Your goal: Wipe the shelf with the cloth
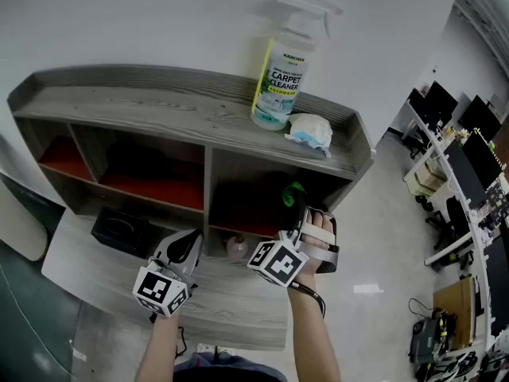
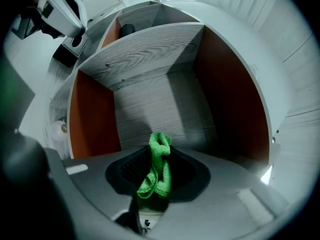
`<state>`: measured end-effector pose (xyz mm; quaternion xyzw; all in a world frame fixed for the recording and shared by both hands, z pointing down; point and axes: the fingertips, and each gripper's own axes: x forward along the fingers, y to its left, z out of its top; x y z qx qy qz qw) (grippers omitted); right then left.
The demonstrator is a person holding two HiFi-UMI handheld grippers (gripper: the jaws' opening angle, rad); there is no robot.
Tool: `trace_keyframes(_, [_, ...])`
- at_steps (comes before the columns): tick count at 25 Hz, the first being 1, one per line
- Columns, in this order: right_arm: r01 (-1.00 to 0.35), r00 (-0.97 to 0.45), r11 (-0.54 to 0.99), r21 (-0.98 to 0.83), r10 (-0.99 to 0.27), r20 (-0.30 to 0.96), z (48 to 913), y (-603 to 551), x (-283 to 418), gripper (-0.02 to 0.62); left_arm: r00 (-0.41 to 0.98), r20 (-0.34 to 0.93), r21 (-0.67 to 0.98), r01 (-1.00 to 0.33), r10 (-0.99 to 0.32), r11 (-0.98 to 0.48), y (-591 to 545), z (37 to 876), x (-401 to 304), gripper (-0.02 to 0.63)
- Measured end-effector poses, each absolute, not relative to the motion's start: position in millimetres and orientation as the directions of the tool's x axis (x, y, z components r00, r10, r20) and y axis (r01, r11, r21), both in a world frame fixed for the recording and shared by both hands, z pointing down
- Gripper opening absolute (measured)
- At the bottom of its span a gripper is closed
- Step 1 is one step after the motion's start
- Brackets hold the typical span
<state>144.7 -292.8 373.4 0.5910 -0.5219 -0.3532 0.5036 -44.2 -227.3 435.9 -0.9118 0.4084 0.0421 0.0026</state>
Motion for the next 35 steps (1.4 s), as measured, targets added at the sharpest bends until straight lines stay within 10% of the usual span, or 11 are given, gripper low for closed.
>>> trace_keyframes(35, [-0.597, 0.018, 0.294, 0.747, -0.925, 0.379, 466, -289, 88, 0.107, 0.611, -0.053, 0.021, -0.79, -0.79, -0.613, -220, 443, -72, 0.0])
